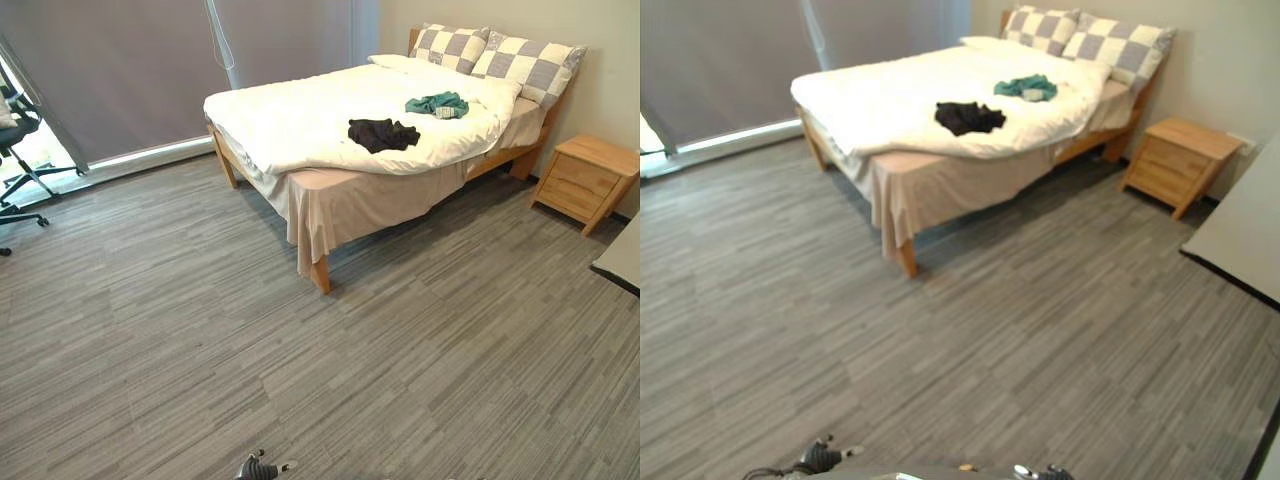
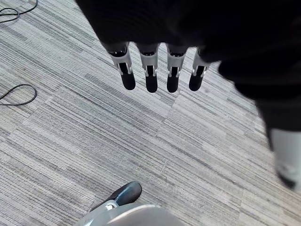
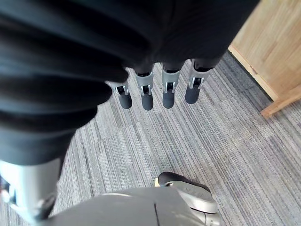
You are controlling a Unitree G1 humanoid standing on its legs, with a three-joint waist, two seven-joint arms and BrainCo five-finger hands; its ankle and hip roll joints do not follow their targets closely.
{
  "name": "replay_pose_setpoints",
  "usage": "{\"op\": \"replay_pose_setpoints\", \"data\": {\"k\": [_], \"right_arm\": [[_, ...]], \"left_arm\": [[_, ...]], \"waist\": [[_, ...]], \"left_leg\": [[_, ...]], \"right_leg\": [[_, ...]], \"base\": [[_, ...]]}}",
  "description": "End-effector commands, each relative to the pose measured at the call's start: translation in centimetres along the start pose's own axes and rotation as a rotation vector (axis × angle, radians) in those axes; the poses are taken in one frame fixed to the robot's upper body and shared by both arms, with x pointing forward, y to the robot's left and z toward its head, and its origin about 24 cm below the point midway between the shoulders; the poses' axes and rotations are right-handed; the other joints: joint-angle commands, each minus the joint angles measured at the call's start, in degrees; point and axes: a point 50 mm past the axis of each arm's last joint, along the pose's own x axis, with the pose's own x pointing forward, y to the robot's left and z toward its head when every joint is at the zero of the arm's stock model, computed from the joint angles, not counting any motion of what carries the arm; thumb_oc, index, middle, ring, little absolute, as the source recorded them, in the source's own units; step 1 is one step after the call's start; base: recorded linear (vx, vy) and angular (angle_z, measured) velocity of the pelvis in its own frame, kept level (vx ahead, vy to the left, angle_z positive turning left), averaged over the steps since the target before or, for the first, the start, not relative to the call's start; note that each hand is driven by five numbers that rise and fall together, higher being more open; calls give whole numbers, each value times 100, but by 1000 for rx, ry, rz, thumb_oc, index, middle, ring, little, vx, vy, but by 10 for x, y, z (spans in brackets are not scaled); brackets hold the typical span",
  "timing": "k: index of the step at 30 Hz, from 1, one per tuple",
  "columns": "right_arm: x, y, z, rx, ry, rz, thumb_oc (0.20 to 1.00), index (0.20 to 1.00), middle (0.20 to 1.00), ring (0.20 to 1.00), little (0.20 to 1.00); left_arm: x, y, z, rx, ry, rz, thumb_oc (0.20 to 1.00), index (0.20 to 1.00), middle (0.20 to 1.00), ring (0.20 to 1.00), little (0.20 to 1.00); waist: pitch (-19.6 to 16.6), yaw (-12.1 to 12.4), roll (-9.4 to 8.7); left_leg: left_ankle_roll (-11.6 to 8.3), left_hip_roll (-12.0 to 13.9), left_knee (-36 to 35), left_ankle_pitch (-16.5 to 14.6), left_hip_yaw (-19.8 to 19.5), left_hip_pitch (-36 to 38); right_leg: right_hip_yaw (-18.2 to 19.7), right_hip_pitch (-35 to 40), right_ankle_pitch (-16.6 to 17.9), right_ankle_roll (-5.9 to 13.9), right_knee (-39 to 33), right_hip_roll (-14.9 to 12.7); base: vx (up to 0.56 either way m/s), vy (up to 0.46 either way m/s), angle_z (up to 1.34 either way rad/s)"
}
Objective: Tidy up the quilt and then pick up the clothes from the bed and put them into the laundry hamper.
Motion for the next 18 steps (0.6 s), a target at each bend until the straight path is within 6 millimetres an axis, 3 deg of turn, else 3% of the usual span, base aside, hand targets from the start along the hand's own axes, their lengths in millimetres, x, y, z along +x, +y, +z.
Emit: {"op": "replay_pose_setpoints", "data": {"k": [1,14,15,16,18], "right_arm": [[3,-6,19,-15,-30,-8,1000,1000,1000,1000,1000],[4,-13,16,31,-8,-46,1000,1000,1000,1000,1000],[4,-13,16,32,-6,-47,1000,1000,1000,1000,1000],[4,-13,20,42,-16,-47,1000,1000,1000,1000,1000],[5,-15,26,52,-37,-61,1000,1000,1000,1000,1000]], "left_arm": [[4,8,19,55,-40,10,1000,1000,1000,1000,1000],[6,17,26,55,-56,47,1000,1000,1000,1000,1000],[6,18,25,56,-51,49,1000,1000,1000,1000,1000],[6,26,24,63,-42,71,1000,1000,1000,1000,1000],[6,31,23,68,-35,92,1000,1000,1000,1000,1000]], "waist": [[367,-52,-151],[617,-37,-161],[621,-19,-169],[685,35,-208],[789,36,-162]], "left_leg": [[-268,60,-166,-301,406,250],[-180,28,-166,-329,483,-9],[-160,26,-166,-348,485,-15],[-88,38,-166,-405,498,-61],[-33,88,-166,-492,550,17]], "right_leg": [[250,797,-161,733,-1082,-352],[289,463,-232,765,-883,-360],[288,397,-282,767,-728,-350],[228,-7,-395,883,88,-301],[40,-555,-236,1198,1218,-333]], "base": [[0,0,0],[52,40,-3],[68,41,3],[102,63,-1],[94,73,-11]]}}
